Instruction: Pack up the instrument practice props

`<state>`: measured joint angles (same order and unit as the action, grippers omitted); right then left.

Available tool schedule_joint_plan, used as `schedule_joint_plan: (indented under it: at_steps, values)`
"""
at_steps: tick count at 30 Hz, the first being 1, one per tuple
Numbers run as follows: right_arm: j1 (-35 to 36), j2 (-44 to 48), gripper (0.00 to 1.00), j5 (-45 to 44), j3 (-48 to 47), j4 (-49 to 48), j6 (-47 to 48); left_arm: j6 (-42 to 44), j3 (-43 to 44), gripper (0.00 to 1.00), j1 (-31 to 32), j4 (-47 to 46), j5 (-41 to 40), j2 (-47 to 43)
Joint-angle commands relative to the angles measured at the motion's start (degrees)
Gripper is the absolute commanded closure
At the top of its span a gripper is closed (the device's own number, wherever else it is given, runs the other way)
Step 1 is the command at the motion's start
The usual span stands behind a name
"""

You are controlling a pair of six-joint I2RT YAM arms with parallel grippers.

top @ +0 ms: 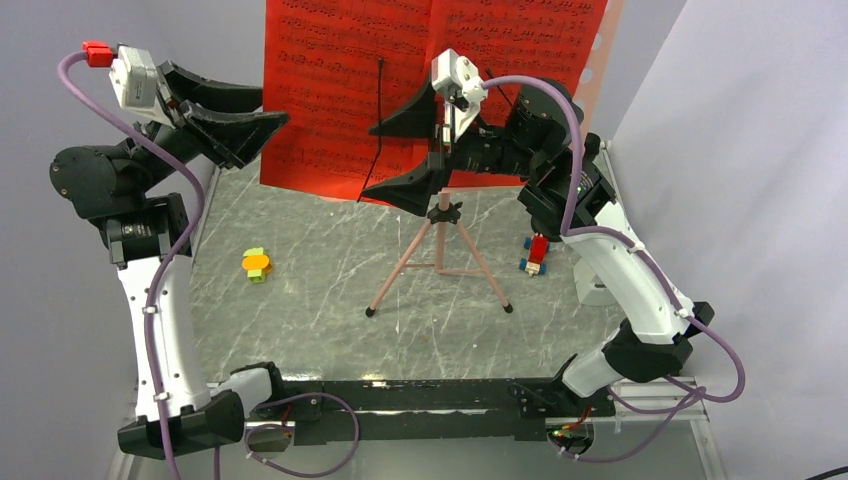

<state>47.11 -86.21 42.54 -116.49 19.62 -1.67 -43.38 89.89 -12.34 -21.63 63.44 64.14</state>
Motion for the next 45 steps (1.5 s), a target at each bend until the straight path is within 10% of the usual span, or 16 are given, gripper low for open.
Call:
schedule_joint_plan:
  at_steps: [1, 13, 45]
  values:
    - [0.2, 1.9, 0.0, 2.0, -0.4, -2.7, 0.2, -1.1, 1.5, 0.49, 0.8, -0.7, 4.7, -0.9]
    - [0.2, 2.3, 0.0, 1.9, 0.4, -2.5, 0.9, -0.5, 3.6, 0.98, 1.1, 2.0, 3.1, -0.1]
    - [0.2, 9.9, 0.0, -8.9, 7.4, -0.7, 12.7, -17.1, 19.8, 1.0, -24.6, -5.3, -15.7, 4.0]
